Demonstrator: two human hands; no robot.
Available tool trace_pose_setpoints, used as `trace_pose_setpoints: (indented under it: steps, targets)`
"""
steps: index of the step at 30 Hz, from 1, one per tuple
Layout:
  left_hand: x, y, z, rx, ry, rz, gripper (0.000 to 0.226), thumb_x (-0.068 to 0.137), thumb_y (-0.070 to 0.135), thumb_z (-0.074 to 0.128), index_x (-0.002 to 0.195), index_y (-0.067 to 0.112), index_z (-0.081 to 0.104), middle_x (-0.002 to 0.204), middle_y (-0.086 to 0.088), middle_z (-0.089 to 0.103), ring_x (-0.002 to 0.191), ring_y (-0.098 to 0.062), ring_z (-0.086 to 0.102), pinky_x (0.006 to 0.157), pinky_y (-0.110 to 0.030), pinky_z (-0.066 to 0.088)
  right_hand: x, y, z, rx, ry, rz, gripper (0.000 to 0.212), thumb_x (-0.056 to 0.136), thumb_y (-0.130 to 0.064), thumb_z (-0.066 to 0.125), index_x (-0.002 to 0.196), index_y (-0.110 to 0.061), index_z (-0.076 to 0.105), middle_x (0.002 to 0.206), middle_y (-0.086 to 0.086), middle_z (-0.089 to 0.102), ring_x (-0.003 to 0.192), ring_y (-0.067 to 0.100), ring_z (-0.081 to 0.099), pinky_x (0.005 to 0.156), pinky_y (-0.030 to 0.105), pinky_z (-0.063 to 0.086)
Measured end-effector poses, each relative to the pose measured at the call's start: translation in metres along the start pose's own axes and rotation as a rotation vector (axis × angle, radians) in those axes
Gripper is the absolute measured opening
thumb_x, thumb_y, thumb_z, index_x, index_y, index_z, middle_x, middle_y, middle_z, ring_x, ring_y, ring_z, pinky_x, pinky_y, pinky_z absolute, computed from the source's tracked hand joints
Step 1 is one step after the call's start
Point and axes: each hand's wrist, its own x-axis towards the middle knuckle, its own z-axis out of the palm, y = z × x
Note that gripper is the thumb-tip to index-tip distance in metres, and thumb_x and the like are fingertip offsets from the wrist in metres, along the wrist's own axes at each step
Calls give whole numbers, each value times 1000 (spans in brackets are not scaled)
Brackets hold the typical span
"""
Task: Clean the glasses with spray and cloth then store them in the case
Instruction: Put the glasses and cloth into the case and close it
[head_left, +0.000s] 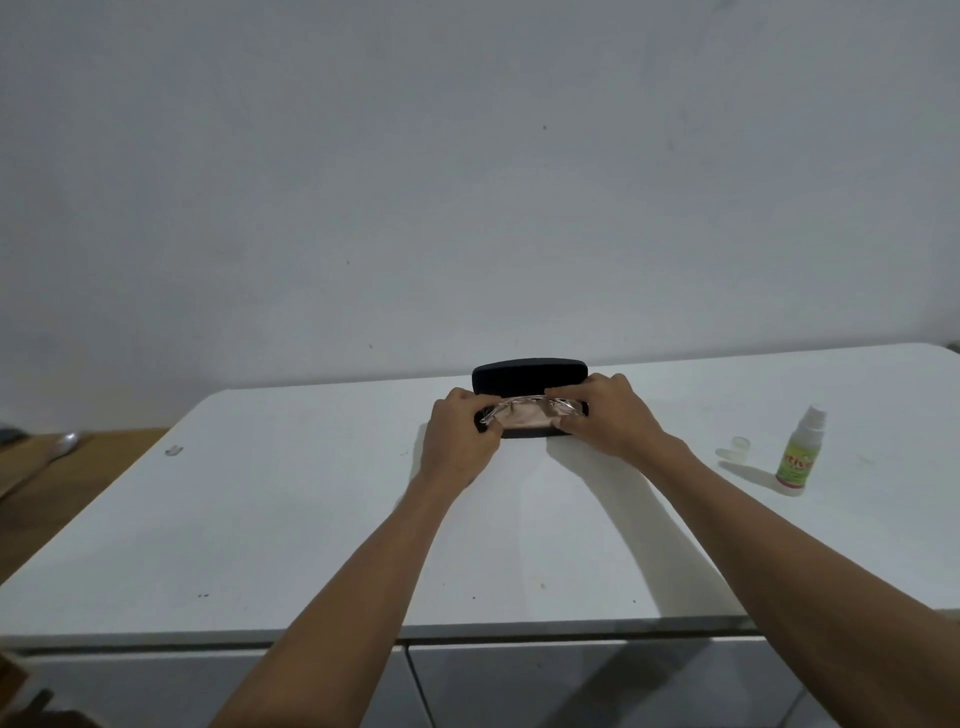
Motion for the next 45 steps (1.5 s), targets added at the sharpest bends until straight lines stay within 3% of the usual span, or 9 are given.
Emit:
trace_pose_setpoints:
  steps: [3, 9, 12, 16, 27, 33, 36, 40, 45]
  targets:
    - [0, 0, -1, 17, -3, -1, 35, 85, 17, 68, 118, 27, 73, 108, 0, 65, 100, -20, 59, 82, -30, 51, 1, -1, 0, -10, -8, 2, 34, 84, -33, 64, 116, -44, 71, 93, -8, 59, 103, 35, 50, 87, 44, 50]
    - [-6, 1, -4, 16, 52, 32, 30, 90, 24, 71, 120, 25, 70, 113, 0, 60, 105, -17, 54, 78, -23, 44, -9, -7, 3, -38, 104, 21, 47, 87, -34, 74, 134, -30, 65, 125, 3, 65, 118, 33, 48, 90, 41, 49]
    - [-11, 3, -6, 69, 57, 95, 19, 88, 25, 74, 107, 25, 75, 106, 5, 56, 102, -13, 49, 68, -17, 36, -19, -6, 5, -8, 185, 28, 32, 85, -33, 76, 116, -27, 71, 109, 1, 65, 111, 28, 50, 79, 37, 47]
    - [-12, 6, -6, 139, -28, 88, 18, 88, 25, 75, 105, 26, 77, 107, 6, 57, 106, -14, 47, 74, -23, 38, -29, -3, 6, -56, 169, 45, 12, 88, -24, 69, 99, -25, 75, 94, -3, 69, 103, 25, 51, 74, 37, 48]
    - [-10, 4, -6, 203, -12, 28, 9, 89, 30, 74, 88, 21, 75, 101, 1, 57, 104, -20, 48, 71, -33, 45, -26, -1, 5, -178, 162, 39, 18, 92, -28, 64, 100, -32, 80, 97, 1, 65, 107, 29, 47, 80, 38, 42]
    - [-12, 1, -6, 227, 4, 68, 10, 88, 31, 73, 91, 22, 75, 98, 3, 56, 101, -19, 49, 69, -32, 46, -29, -2, 4, -237, 180, 59, 23, 94, -28, 61, 100, -40, 80, 97, 3, 65, 103, 31, 47, 75, 37, 37]
    - [-15, 1, -9, 216, 18, 100, 8, 89, 28, 71, 94, 22, 73, 96, 6, 53, 101, -17, 48, 66, -28, 40, -32, 1, 5, -178, 232, 70, 25, 93, -21, 63, 109, -33, 78, 96, 2, 69, 104, 30, 50, 77, 39, 43]
    - [-13, 4, -12, 213, 11, 116, 18, 92, 28, 69, 109, 24, 70, 99, 5, 51, 103, -17, 46, 66, -28, 37, -33, 1, 6, -179, 244, 94, 16, 90, -19, 64, 100, -26, 74, 93, -2, 71, 102, 27, 51, 71, 35, 40]
    - [-11, 1, -10, 218, -33, 74, 14, 95, 26, 65, 102, 24, 76, 100, 2, 55, 104, -17, 47, 67, -29, 40, -32, 3, 9, -218, 176, 107, 23, 92, -25, 59, 107, -32, 75, 95, 2, 65, 104, 28, 49, 73, 35, 40]
